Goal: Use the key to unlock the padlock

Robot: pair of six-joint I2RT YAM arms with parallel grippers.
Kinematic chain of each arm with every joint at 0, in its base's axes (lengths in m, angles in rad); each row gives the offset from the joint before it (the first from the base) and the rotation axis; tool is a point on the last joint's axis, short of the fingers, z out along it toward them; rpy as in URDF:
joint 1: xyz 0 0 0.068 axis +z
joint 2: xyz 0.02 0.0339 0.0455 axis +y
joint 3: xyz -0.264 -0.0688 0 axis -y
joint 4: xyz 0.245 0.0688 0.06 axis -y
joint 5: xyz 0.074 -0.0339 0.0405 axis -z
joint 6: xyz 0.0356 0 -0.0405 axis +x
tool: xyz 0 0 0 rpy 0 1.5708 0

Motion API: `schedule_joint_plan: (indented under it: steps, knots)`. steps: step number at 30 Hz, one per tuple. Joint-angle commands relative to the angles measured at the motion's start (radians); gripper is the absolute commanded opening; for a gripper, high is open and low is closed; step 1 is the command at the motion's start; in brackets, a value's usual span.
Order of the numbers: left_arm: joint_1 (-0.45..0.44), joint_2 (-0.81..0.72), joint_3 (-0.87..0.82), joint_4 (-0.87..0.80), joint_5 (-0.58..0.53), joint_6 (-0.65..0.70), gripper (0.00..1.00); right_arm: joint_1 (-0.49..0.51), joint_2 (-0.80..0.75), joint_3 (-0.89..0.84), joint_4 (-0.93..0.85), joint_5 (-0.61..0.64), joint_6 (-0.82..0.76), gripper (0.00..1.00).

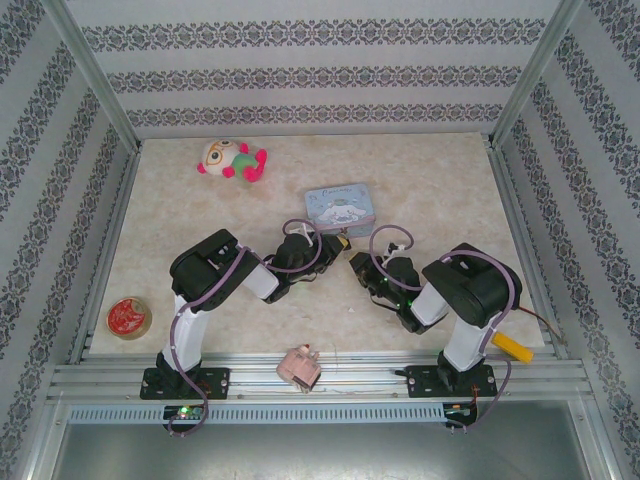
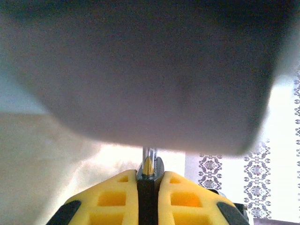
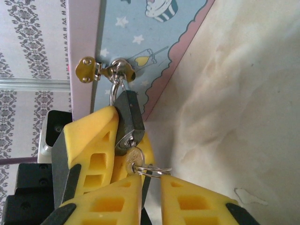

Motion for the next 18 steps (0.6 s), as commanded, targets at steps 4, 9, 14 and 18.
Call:
schedule_joint_plan:
  steps: [4, 9, 14, 18]
  knots:
    - [-0.012, 0.022, -0.013, 0.048, 0.031, -0.016, 0.00, -0.016, 0.012, 0.032, 0.050, -0.020, -0.019, 0.14]
    - [-0.013, 0.021, -0.012, 0.046, 0.035, -0.016, 0.00, -0.018, 0.014, 0.050, 0.050, -0.031, -0.022, 0.07]
    - [-0.015, 0.020, -0.015, 0.047, 0.040, -0.016, 0.00, -0.022, 0.026, 0.065, 0.056, -0.034, -0.029, 0.00]
    - [-0.025, 0.019, -0.016, 0.041, 0.048, -0.013, 0.00, -0.031, 0.033, 0.083, 0.067, -0.048, -0.025, 0.00]
